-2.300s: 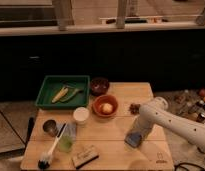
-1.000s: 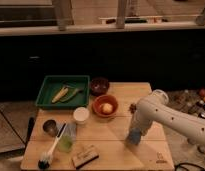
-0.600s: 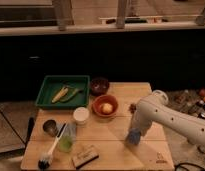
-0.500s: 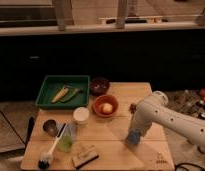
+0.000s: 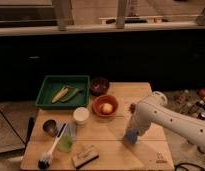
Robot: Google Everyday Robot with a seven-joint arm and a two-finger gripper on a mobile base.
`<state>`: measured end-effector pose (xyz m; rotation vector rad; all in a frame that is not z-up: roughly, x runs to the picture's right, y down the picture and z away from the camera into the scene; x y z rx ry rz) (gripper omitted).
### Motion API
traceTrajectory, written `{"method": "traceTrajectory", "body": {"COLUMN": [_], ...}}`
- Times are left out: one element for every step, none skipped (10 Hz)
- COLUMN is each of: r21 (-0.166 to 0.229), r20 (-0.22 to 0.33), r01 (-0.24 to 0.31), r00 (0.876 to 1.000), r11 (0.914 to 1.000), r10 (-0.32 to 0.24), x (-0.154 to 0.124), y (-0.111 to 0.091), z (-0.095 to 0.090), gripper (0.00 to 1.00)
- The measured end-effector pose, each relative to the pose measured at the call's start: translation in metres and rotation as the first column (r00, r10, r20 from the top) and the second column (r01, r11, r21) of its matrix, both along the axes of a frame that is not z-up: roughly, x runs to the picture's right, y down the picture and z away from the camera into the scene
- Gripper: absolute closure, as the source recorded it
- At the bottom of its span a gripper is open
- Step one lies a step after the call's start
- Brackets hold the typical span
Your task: Place sponge in paper cup
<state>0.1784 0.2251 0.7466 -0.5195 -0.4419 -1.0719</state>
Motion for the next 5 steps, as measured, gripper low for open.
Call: {"method": "traceTrajectory", "body": {"r21": [0.001,0.007,0.008,0.011,0.014], "r20": [0.003,0.001,0.003,0.008,0.009], "r01": [0.000,0.002,0.005,0.013,0.024], "r00": [1.000,1.000,1.000,1.000,1.000], "r11": [1.0000,1.0000,1.0000,0.9998,0.9996], "r10": [0.000,-0.002,-0.005,-0.014,-0.024], "x": [-0.004,-0.005,-0.009,-0.018,-0.024], "y": [0.000,-0.003,-0.004,-0.007,-0.010], "z": [0.000,-0.002,-0.003,-0.005,-0.006], "gripper": [0.54,0.62,0.71,0.81,0.89]}}
